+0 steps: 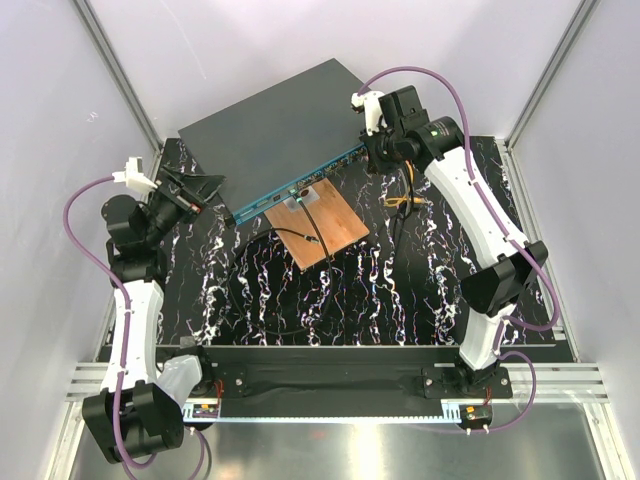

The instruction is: Insert the plug into the switch port

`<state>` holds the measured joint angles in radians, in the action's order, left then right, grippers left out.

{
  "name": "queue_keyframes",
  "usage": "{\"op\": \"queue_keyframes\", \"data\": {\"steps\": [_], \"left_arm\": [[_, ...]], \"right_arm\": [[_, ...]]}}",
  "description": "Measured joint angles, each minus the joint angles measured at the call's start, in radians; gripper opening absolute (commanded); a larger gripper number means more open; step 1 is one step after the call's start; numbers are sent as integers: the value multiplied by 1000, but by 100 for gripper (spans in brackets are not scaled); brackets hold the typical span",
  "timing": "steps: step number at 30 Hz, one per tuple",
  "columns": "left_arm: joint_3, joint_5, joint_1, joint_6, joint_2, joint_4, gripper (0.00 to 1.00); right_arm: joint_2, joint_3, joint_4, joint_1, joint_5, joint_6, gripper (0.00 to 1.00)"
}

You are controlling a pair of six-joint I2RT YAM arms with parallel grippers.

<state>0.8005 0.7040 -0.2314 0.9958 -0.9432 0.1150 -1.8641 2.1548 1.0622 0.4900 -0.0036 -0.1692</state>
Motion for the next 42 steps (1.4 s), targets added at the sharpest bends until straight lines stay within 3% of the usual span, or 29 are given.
{"op": "queue_keyframes", "data": {"steps": [42], "left_arm": [[-10, 0, 0, 6, 0, 15, 99]], "right_arm": [[28, -70, -48, -5, -16, -25, 0]]}}
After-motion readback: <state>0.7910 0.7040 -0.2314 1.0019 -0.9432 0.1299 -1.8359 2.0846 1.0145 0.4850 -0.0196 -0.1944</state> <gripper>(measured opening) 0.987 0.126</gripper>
